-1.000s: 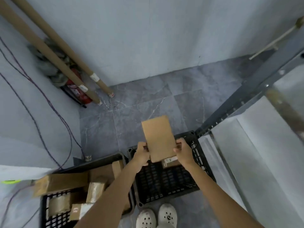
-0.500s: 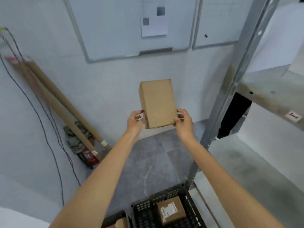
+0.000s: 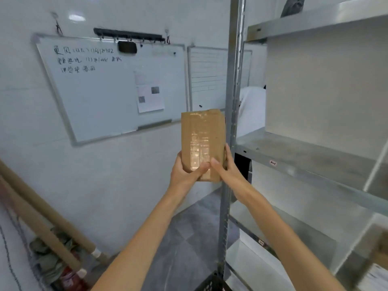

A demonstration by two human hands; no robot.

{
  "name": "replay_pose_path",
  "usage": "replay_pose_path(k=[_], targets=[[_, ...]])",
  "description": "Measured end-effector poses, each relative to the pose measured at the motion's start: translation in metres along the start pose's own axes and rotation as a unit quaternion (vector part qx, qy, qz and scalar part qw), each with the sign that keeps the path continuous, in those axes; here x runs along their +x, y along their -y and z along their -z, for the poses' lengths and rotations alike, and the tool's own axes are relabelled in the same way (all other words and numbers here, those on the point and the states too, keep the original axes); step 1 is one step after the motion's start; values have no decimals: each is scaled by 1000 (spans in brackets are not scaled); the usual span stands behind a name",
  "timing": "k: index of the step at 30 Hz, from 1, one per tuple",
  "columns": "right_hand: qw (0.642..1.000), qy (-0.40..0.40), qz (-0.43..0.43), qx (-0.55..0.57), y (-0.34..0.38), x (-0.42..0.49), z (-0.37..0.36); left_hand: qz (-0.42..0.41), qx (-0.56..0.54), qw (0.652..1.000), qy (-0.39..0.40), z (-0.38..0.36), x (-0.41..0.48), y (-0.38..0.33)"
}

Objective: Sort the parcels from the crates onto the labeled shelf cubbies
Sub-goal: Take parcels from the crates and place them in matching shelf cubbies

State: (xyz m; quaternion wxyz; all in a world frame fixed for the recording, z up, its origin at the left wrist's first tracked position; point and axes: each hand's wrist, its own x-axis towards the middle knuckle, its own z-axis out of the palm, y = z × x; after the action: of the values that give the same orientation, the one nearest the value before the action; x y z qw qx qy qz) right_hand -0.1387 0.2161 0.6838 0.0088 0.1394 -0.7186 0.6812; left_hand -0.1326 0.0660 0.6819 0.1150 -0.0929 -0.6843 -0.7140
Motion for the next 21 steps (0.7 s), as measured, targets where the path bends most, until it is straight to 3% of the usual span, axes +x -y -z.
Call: replay_pose_path(k=[4,9,14,17,21], targets=[[994,-41,26,93,14,-39,28,-11,12,995,101,-13,-22,-22],[991,-3,27,134,22,-106,55,20,28,968,250,-30,-52,-37],[967,-236,94,-36,46,-154,73,-80,92,981,149,-76,-79,-45],[959,-227,129,-114,67,-180,85,-141,169,968,117,-115,-105,-58],[935,-285,159,-136,93,-220,123,-164,126,965,162,-159,-127,-73]])
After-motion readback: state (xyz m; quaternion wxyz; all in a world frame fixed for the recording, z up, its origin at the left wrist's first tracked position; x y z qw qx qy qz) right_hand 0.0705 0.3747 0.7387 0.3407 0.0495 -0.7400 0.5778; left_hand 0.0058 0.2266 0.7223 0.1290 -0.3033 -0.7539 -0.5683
